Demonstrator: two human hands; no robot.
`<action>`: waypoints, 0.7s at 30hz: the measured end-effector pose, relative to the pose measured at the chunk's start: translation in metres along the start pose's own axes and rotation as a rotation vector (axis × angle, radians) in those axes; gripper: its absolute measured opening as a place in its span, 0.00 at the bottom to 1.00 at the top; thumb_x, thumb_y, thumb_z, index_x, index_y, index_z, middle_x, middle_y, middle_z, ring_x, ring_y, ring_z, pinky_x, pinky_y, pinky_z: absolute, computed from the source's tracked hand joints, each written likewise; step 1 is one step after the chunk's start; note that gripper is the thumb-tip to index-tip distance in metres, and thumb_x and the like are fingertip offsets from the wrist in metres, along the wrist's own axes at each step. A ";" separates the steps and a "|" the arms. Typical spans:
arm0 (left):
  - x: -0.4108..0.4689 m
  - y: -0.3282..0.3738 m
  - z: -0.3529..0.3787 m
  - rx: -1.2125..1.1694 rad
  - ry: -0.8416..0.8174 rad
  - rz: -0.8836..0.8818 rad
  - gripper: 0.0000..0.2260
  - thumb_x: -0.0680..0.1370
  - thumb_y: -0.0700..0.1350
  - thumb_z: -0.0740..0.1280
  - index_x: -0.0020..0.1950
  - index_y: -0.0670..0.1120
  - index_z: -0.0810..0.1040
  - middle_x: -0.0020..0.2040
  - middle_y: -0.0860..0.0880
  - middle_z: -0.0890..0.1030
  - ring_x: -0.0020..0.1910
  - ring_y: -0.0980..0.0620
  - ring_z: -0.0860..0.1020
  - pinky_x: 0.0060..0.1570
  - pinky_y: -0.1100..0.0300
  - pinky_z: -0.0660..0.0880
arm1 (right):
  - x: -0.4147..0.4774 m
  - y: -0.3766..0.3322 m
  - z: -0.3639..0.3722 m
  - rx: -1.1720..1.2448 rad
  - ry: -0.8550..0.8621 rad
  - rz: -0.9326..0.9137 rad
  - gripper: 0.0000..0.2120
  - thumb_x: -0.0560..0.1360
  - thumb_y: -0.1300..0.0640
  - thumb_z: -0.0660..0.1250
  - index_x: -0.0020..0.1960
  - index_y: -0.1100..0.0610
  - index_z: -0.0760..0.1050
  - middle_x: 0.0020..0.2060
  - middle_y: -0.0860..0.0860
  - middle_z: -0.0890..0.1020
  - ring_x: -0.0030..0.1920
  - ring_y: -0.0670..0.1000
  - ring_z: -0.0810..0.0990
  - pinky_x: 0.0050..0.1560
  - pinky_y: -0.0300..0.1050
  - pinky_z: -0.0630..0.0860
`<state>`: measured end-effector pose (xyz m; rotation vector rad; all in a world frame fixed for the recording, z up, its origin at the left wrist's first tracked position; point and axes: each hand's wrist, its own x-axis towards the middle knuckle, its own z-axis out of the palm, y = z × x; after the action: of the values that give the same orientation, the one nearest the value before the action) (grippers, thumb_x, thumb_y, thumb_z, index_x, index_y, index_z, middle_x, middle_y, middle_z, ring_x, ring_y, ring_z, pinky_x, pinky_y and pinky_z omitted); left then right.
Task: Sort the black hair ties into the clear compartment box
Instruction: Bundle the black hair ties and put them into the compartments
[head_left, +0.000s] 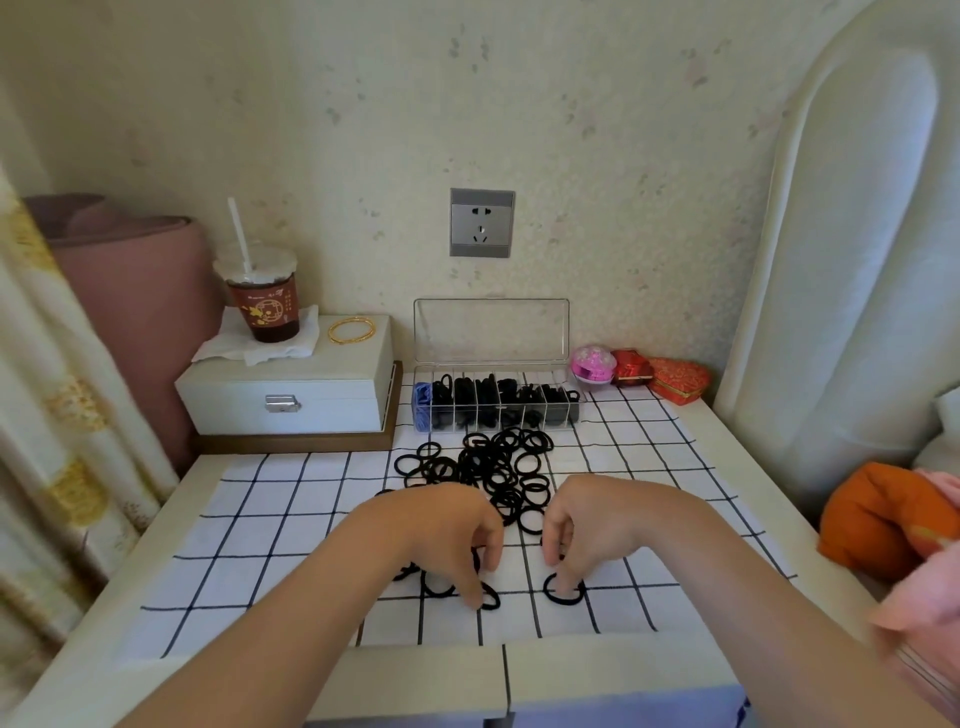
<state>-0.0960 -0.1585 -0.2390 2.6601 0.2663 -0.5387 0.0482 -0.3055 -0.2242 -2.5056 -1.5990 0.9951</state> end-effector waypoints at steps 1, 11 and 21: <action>0.000 -0.001 0.002 0.007 -0.006 -0.017 0.11 0.66 0.50 0.79 0.44 0.56 0.81 0.41 0.59 0.76 0.44 0.56 0.76 0.44 0.59 0.76 | 0.001 0.000 0.002 -0.023 -0.001 0.007 0.13 0.63 0.49 0.80 0.45 0.48 0.84 0.37 0.39 0.80 0.39 0.39 0.78 0.39 0.36 0.73; 0.015 -0.005 0.001 -0.079 0.253 0.019 0.02 0.77 0.49 0.69 0.49 0.54 0.80 0.46 0.58 0.79 0.47 0.57 0.78 0.50 0.60 0.76 | 0.010 0.013 -0.004 0.094 0.186 -0.038 0.03 0.71 0.56 0.72 0.44 0.49 0.83 0.39 0.43 0.82 0.38 0.42 0.79 0.38 0.36 0.75; 0.034 -0.008 0.001 0.056 0.335 -0.065 0.12 0.77 0.49 0.68 0.60 0.58 0.81 0.53 0.57 0.82 0.52 0.54 0.79 0.53 0.57 0.77 | 0.031 0.016 0.002 -0.039 0.187 0.052 0.04 0.70 0.56 0.71 0.42 0.52 0.84 0.41 0.45 0.85 0.45 0.48 0.83 0.49 0.46 0.82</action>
<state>-0.0677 -0.1487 -0.2564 2.7956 0.4409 -0.1169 0.0691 -0.2880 -0.2465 -2.5892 -1.5208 0.7151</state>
